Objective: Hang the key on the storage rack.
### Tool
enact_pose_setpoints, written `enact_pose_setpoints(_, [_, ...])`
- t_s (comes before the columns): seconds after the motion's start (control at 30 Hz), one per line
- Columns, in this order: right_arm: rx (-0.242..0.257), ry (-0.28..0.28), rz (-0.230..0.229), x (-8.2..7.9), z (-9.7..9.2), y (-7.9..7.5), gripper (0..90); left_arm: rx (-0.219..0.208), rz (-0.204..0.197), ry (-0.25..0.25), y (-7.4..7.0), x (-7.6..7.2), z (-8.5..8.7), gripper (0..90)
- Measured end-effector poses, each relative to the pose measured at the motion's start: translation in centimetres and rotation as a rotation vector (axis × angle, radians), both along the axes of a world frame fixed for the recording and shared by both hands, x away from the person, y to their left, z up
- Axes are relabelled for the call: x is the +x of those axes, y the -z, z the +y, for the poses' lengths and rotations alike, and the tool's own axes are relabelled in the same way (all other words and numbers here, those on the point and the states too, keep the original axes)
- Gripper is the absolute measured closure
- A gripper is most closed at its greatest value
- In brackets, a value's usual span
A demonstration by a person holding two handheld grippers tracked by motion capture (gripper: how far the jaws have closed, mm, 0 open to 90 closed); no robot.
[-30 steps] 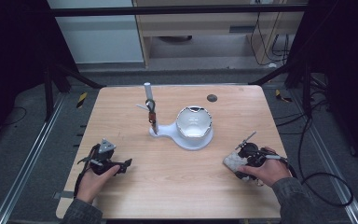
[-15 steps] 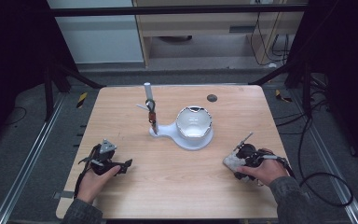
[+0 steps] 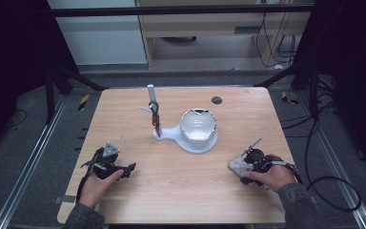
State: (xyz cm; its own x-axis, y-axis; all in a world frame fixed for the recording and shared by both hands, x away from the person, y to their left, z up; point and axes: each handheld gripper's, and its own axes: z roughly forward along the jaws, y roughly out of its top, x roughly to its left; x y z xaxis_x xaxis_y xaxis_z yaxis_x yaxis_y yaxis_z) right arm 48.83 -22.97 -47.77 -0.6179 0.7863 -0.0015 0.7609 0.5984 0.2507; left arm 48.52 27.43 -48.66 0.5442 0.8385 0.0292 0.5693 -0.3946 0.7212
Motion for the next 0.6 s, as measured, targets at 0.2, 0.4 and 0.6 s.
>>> enact_pose_setpoints(0.2, [-0.004, 0.003, 0.006, 0.07, 0.0, -0.04, 15.2, 0.0, 0.0, 0.001, 0.01, -0.01, -0.04, 9.0])
enact_pose_setpoints(0.4, [-0.005, -0.006, 0.003, 0.14, 0.01, -0.03, 15.3, 0.001, 0.002, 0.0, 0.01, 0.01, 0.0, 9.0])
enact_pose_setpoints(0.6, [-0.008, -0.009, 0.005, 0.18, 0.13, -0.04, 15.1, 0.004, 0.003, -0.001, 0.01, -0.01, -0.02, 9.1])
